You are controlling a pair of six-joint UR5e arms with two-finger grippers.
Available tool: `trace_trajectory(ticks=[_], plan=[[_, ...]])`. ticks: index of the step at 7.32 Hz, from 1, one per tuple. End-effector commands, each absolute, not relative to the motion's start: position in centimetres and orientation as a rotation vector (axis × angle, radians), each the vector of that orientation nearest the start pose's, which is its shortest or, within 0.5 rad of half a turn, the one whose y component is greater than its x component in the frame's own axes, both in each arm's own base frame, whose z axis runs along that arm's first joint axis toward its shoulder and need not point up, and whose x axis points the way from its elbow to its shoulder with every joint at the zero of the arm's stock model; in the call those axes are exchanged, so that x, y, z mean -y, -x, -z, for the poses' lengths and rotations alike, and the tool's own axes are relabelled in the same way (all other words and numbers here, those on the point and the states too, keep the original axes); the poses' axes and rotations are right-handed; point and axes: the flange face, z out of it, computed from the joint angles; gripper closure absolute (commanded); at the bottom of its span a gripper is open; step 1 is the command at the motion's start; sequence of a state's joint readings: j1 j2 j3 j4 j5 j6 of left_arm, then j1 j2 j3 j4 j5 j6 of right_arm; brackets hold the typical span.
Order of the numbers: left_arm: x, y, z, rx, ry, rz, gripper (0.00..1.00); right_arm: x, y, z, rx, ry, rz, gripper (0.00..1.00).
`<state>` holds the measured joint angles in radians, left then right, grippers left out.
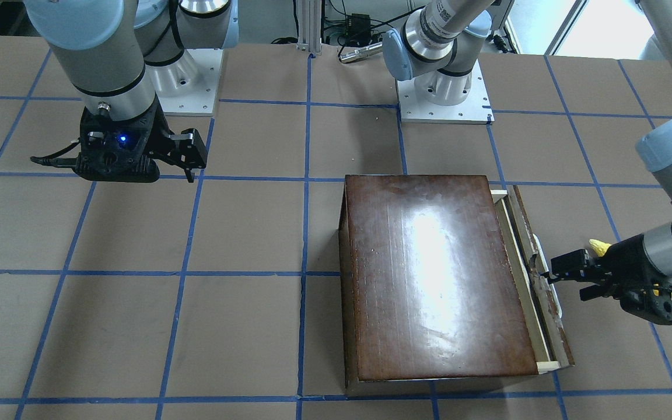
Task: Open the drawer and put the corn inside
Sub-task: 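Pull the drawer outward from the box with the left gripper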
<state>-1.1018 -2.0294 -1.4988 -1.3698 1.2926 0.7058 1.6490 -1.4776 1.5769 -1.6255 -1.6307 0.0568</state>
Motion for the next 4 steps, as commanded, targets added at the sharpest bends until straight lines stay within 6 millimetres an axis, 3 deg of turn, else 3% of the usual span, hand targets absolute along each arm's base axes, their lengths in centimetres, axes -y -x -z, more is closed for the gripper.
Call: trace_trajectory(ticks=[1,4], plan=[[63.4,-15.2,-28.3,-3.455,-0.356,0.004,0.0,51.4,-16.8,-44.3,-3.203,0.037,-0.065,0.0],[63.0,-16.4,-28.3,-3.439,-0.376,-0.004,0.0,51.4,-16.8,-44.3,-3.203,0.037,-0.065,0.0]])
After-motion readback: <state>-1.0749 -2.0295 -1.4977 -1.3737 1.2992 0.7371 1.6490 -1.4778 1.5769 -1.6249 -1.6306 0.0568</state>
